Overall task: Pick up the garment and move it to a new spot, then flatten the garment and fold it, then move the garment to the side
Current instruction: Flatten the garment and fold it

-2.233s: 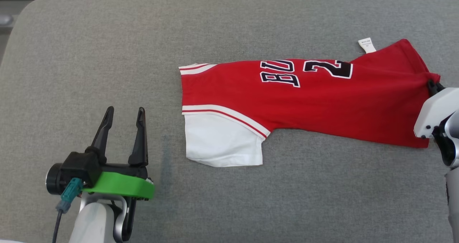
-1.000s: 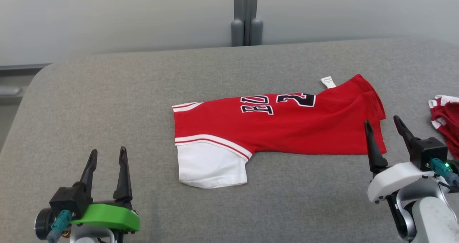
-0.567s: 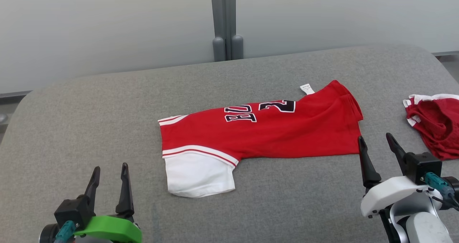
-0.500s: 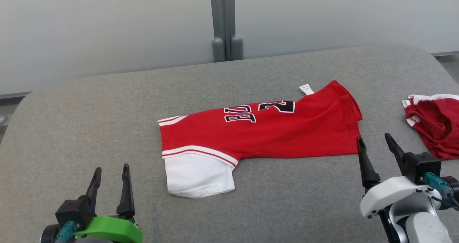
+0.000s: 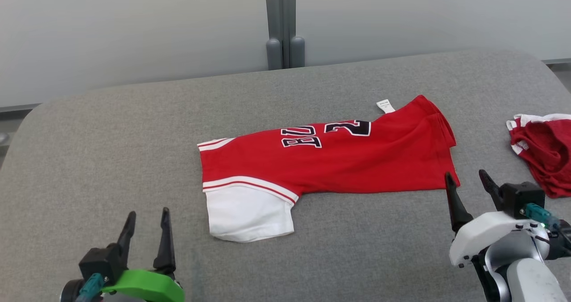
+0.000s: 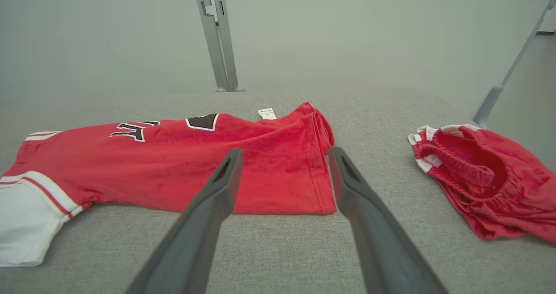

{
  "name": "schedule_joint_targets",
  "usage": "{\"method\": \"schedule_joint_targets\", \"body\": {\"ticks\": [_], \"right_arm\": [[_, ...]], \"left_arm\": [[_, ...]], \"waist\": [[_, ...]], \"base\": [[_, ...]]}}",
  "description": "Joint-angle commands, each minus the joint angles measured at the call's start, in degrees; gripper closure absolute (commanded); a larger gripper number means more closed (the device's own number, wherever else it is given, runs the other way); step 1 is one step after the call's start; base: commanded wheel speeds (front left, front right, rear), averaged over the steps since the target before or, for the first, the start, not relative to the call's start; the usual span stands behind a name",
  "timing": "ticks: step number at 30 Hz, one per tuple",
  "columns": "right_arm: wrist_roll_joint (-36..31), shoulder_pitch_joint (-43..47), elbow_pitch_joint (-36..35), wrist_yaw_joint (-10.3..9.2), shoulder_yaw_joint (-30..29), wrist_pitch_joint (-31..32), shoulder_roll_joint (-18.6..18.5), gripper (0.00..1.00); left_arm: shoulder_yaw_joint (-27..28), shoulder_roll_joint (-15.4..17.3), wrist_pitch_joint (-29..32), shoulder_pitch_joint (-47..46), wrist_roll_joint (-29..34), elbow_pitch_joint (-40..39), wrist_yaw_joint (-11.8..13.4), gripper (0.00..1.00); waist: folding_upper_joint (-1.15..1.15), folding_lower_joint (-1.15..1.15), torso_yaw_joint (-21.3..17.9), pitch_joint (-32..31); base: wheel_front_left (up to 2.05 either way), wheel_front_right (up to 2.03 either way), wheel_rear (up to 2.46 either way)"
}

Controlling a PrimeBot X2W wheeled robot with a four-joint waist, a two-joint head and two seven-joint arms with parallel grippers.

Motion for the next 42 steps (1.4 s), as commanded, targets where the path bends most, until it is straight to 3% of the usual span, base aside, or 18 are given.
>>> {"method": "schedule_joint_targets", "body": {"ticks": [1, 8, 12, 31, 40, 41, 42], "right_arm": [[0.17, -1.33, 1.08, -0.09, -0.78, 2.96, -0.36, 0.00], [1.10, -7.69, 7.44, -0.10, -3.31, 15.26, -2.37, 0.00], [0.71, -11.51, 12.04, -0.08, -5.02, 19.99, -3.00, 0.00], [-1.10, -25.69, 34.47, -0.09, -5.85, 16.07, -5.20, 0.00], [-0.13, -28.50, 41.34, -0.04, -1.87, 17.19, -5.00, 0.00], [0.15, -28.73, 41.86, -0.04, -1.18, 17.46, -5.02, 0.00], [0.72, -29.02, 42.30, -0.04, -0.47, 17.61, -4.99, 0.56]], "left_arm": [[-1.39, 0.33, 1.07, -0.94, -0.53, 0.68, -0.26, 0.00], [-10.31, 0.34, 8.86, -4.58, -3.86, 4.85, -0.61, 0.00], [-12.06, 0.28, 13.22, -7.36, -5.43, 8.26, -0.63, 0.00], [-14.97, 0.75, 16.81, -13.40, -5.30, 12.91, -0.06, 0.00], [-19.64, 1.16, 24.53, -12.88, -6.93, 13.04, -0.60, 0.00], [-20.47, 1.38, 25.52, -12.97, -7.05, 12.99, -0.65, 0.51], [-21.35, 1.58, 26.54, -13.19, -7.31, 12.85, -0.70, 0.76]], "waist": [[0.00, 0.00, -0.21, 0.70], [0.00, 0.00, -0.06, 3.77], [0.00, 0.00, 0.02, 5.64], [0.00, 0.00, 2.17, 10.80], [0.00, 0.00, 2.30, 11.79], [0.00, 0.00, 2.32, 11.96], [0.00, 0.00, 2.33, 12.23]], "base": [[0.00, 0.00, 0.00], [0.00, 0.00, 0.00], [0.00, 0.00, 0.00], [0.00, 0.00, 0.00], [0.00, 0.00, 0.00], [0.00, 0.00, 0.00], [0.00, 0.00, 0.00]]}}
